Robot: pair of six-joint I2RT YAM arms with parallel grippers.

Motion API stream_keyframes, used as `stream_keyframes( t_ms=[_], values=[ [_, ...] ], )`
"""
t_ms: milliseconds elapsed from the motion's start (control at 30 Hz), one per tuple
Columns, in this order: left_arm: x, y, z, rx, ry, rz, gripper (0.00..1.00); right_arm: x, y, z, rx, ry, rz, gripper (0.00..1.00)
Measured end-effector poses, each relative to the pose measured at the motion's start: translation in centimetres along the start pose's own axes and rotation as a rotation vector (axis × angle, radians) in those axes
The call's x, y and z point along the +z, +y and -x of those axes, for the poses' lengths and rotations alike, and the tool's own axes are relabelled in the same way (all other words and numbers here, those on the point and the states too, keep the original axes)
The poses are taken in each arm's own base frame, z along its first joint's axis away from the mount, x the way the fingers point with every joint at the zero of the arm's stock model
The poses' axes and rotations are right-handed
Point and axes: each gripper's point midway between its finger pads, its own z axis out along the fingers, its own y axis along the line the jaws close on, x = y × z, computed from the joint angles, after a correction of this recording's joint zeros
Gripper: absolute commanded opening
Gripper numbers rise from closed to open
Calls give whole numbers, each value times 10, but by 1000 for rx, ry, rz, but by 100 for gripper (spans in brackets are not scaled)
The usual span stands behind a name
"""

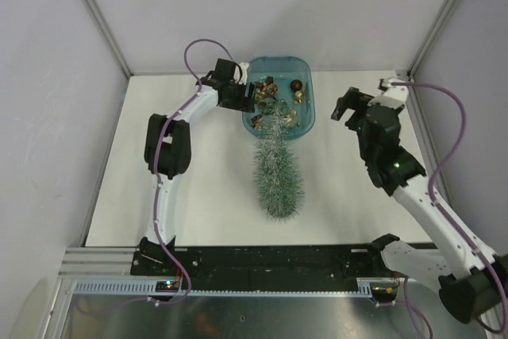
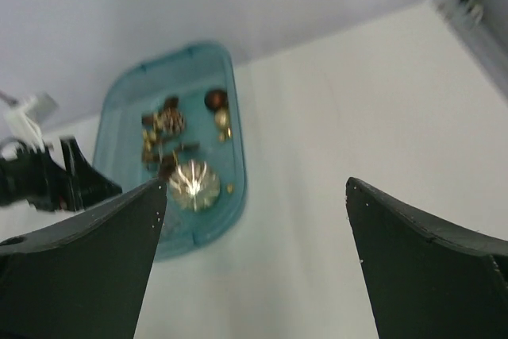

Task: Decorate the small christmas tree

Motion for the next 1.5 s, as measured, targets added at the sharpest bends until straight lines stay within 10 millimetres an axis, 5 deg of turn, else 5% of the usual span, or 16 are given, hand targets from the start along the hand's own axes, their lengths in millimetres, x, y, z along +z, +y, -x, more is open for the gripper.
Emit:
stream_keyframes(
  t_ms=[167,400,567,667,800,933,1033,1167,1500],
  values=[
    [5,-1,-21,3,50,-27,87,26,0,-61,-13,199,12,99],
    [2,-26,-36,80,83,-102,99,83,-12,-135,-20,410,-14,99],
    [-17,-42,-31,110,67,-166,100,117,-15,-206,-27,576,-3,99],
    [-41,-42,-16,102,24,-197,100,127,-6,-232,-28,634,21,97],
    [-86,-27,19,87,-83,-203,100,145,12,-250,-21,659,58,82],
    [-137,0,46,63,-187,-169,100,157,19,-264,-17,669,71,45],
    [-165,24,51,35,-233,-127,100,156,9,-271,-25,685,31,30],
    [-185,51,40,2,-241,-59,100,149,-7,-263,-34,646,-37,27],
    [-182,52,-2,7,-150,-28,100,33,-91,-234,-82,607,-269,29]
  ],
)
